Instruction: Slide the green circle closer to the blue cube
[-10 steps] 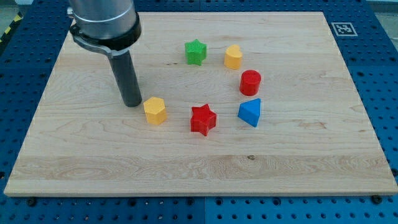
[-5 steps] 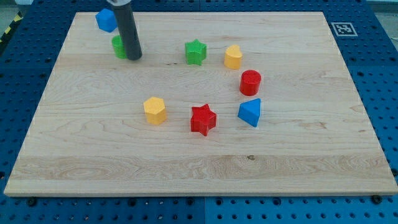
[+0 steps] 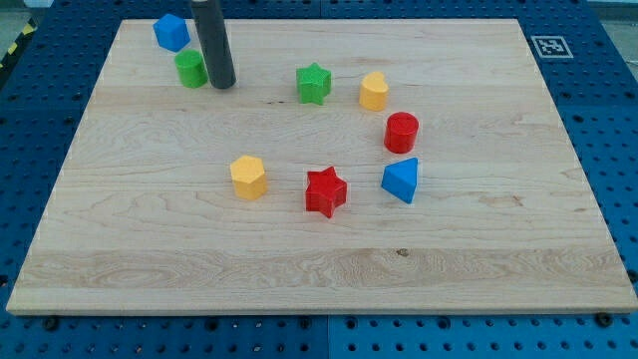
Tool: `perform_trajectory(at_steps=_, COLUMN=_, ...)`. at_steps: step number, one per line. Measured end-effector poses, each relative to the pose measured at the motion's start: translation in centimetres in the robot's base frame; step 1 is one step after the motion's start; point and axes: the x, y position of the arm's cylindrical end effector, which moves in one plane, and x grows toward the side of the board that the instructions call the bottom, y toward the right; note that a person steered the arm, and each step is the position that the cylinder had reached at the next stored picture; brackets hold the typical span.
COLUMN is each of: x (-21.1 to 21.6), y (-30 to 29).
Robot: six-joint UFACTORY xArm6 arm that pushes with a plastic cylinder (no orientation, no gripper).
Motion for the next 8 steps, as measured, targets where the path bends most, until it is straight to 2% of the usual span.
perform_trajectory(at_steps=1, x=-1.2, y=-0.5)
perform_trajectory(at_steps=3, x=1.2, y=-0.6)
perform_trajectory(at_steps=8, x=-2.1, y=-6.8)
